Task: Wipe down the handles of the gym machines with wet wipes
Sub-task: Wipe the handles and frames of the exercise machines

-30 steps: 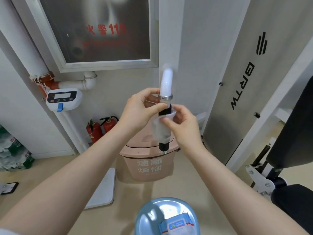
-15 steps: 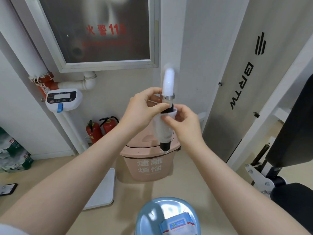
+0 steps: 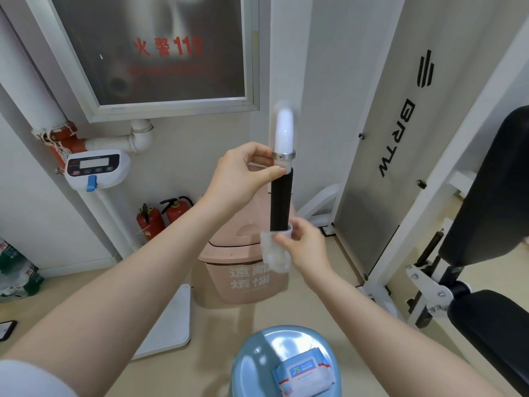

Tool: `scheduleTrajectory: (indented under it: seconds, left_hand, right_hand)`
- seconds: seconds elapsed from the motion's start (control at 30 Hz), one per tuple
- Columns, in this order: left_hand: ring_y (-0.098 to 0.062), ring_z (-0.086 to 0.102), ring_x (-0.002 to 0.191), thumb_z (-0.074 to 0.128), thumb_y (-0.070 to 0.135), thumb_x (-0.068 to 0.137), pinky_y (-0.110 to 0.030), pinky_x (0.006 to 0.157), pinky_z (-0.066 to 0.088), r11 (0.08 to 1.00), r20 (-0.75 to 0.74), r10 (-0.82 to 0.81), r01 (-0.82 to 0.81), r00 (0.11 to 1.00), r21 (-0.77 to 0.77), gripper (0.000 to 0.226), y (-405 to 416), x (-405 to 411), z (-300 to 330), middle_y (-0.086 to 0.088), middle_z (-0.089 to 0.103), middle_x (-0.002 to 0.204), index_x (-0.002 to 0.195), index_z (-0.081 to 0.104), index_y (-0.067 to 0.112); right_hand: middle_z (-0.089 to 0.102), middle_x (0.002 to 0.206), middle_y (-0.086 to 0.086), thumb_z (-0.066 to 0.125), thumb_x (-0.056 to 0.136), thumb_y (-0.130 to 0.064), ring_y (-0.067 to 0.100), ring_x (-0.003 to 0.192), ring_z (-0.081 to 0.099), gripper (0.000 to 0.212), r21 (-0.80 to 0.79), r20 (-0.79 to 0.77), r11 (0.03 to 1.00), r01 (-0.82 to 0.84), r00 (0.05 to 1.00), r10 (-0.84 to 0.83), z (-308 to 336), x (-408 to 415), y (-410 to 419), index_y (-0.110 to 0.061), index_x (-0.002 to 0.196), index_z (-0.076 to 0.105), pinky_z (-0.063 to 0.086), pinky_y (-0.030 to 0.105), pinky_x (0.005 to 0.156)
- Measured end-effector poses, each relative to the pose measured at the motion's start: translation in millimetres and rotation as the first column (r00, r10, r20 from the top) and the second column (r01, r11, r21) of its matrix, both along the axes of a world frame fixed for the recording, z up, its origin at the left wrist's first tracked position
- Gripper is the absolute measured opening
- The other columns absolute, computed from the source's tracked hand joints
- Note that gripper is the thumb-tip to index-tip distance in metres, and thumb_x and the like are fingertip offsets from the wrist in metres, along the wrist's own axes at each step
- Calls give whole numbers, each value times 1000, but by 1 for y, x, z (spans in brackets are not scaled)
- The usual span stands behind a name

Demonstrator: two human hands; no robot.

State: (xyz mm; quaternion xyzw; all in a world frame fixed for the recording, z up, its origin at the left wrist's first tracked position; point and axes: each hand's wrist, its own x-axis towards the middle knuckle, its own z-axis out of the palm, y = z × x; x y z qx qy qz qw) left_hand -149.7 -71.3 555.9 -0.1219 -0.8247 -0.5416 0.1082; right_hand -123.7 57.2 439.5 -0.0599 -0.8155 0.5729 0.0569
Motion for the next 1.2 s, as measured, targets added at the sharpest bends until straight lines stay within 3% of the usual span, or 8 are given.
scheduleTrajectory:
  seconds: [0.1, 0.33, 0.47, 0.6, 0.7, 0.8, 1.03, 1.2]
  left_hand:
    - [-2, 63, 77, 74, 22, 77, -16, 77, 48, 1000, 1, 8, -8, 1000, 8, 21, -2, 1, -2, 12, 66, 86, 95, 66, 19]
    - [4, 62, 77, 72, 15, 79, -11, 76, 48, 998, -16, 5, -3, 1000, 65, 19, -9, -2, -6, 10, 67, 86, 96, 65, 17]
    - [6, 61, 75, 72, 14, 79, -7, 73, 47, 998, -16, 11, -10, 1000, 66, 18, -9, -1, -6, 10, 68, 85, 95, 66, 17]
    - [10, 59, 70, 72, 15, 79, -5, 70, 45, 999, -29, 33, -33, 999, 6, 19, -4, 0, -3, 9, 67, 85, 97, 66, 15]
    - [7, 61, 71, 72, 15, 79, -8, 72, 48, 999, -37, 43, -44, 998, -15, 18, 2, 0, -2, 8, 68, 86, 96, 66, 16]
    - [5, 62, 74, 72, 15, 79, -8, 72, 48, 998, -40, 55, -55, 998, 0, 18, 8, 2, -3, 8, 68, 86, 96, 66, 18]
    - [2, 63, 80, 71, 17, 80, -9, 76, 48, 996, -42, 93, -93, 995, 7, 18, 15, 5, -6, 10, 68, 89, 98, 66, 19]
    - [3, 64, 77, 70, 15, 81, -9, 77, 48, 993, -38, 113, -111, 993, 31, 17, 16, 7, -7, 13, 67, 87, 95, 64, 22]
  right_hand:
    - [62, 107, -4, 71, 79, -14, 14, 102, 57, 43, 2, 137, 1000, -8, 991, 8, -13, -1, 0, -10, 120, 59, 46, 26, 88]
    - [67, 86, -6, 63, 84, -5, 6, 82, 62, 19, -132, -143, 987, -91, 987, 72, 53, -12, 16, -15, 100, 68, 50, 19, 74]
    - [63, 78, -5, 59, 83, -5, 10, 74, 55, 13, 153, -268, 977, 149, 958, -104, 75, -39, 19, -18, 82, 64, 40, 7, 61]
    - [63, 96, 9, 55, 85, -10, 25, 84, 56, 10, 348, -99, 894, 283, 959, -265, 84, -68, 17, -11, 93, 61, 43, 27, 66]
    - [61, 82, 10, 59, 86, -12, 24, 77, 58, 5, -60, 56, 998, 30, 998, -27, 98, -68, 9, -12, 81, 58, 52, 33, 68]
    - [67, 89, 12, 50, 93, -11, 23, 83, 64, 16, -454, 36, 858, -242, 957, 289, 107, -55, 16, -5, 95, 65, 55, 26, 73]
    - [62, 105, 13, 41, 99, -19, 28, 102, 60, 17, -157, 76, 958, -239, 965, 253, 50, -46, 51, -15, 91, 55, 50, 36, 91]
    - [67, 108, 16, 44, 97, -15, 21, 101, 62, 23, -289, -220, 866, -407, 909, 354, 75, -44, 50, -8, 107, 65, 50, 33, 93]
